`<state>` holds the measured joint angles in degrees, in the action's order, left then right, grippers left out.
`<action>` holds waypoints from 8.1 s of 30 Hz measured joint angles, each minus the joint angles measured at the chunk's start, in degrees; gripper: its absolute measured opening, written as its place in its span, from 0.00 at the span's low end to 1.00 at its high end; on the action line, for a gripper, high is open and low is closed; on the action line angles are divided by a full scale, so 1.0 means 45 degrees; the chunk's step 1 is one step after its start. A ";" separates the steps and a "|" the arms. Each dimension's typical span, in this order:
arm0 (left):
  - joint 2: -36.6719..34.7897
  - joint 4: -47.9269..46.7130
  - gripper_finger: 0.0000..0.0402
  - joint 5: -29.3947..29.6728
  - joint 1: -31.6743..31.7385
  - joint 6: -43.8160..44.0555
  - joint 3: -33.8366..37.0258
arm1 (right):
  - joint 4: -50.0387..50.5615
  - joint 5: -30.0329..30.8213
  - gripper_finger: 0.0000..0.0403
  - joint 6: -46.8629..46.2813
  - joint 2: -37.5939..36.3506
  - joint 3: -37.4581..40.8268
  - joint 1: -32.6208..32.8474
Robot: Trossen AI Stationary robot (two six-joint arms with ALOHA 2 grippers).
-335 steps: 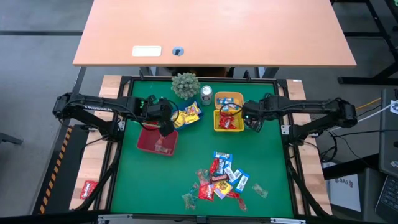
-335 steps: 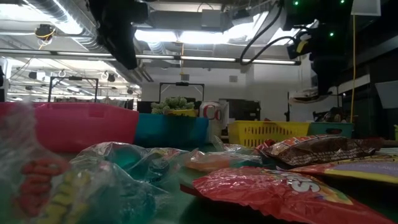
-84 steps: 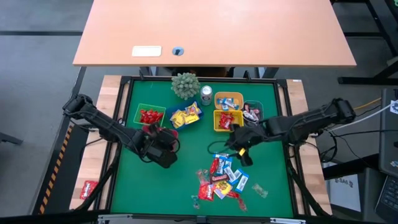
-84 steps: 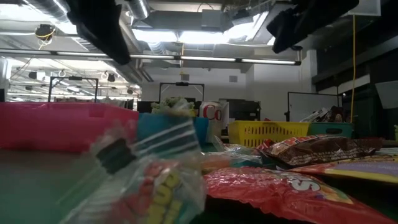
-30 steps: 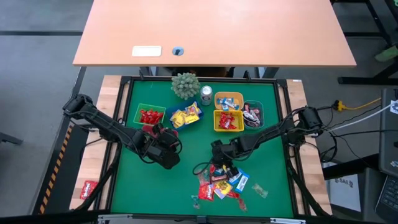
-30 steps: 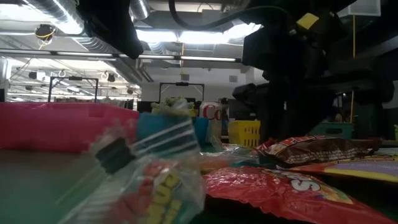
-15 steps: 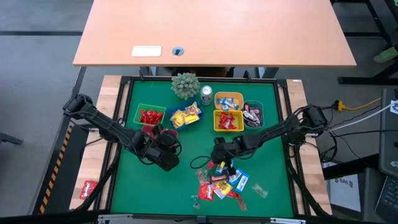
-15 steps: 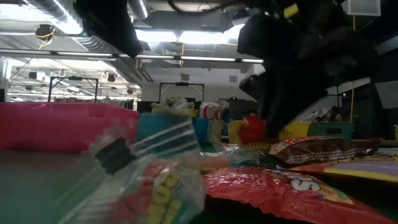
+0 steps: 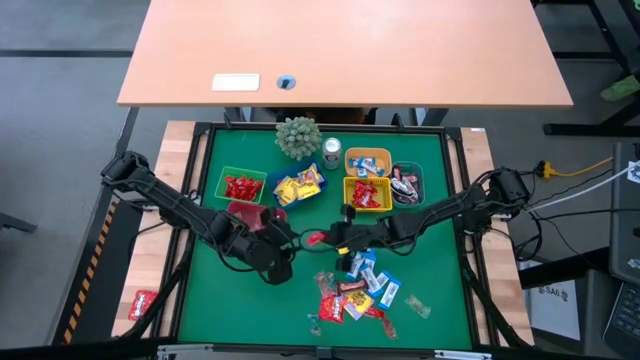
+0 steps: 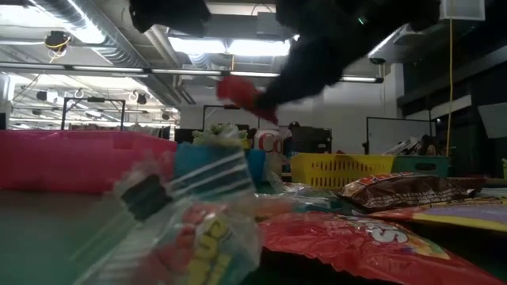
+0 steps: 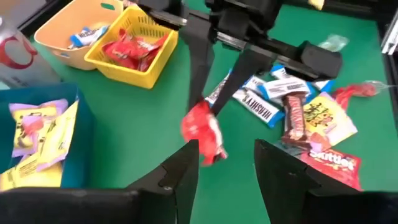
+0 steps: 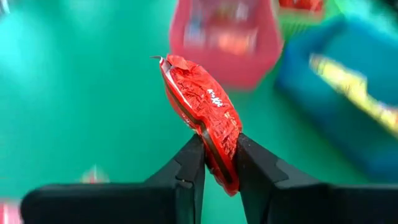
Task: Sort candy
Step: Put the red chocolate bar into the green bin, then put the blue chocolate bar into the orange bin
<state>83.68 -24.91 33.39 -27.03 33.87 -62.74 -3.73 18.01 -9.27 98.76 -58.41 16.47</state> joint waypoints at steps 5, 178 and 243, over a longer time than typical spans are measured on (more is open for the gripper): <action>0.0000 0.0150 0.42 -0.0007 0.0000 -0.0073 0.0000 | -0.2123 0.0108 0.18 -0.0002 0.0005 -0.0005 0.0000; -0.4002 -0.2564 0.33 -0.2301 0.3779 0.0688 0.2025 | 0.6600 -0.1950 0.52 -0.4553 0.0250 0.0005 0.0010; -0.4002 -0.2553 0.33 -0.2236 0.3737 0.0693 0.2030 | 1.0779 -0.2094 0.30 -0.0809 0.1350 -0.4720 -0.0443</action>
<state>65.67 -36.40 23.33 -10.21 36.99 -53.60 44.78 8.59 -12.91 104.84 -79.65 14.48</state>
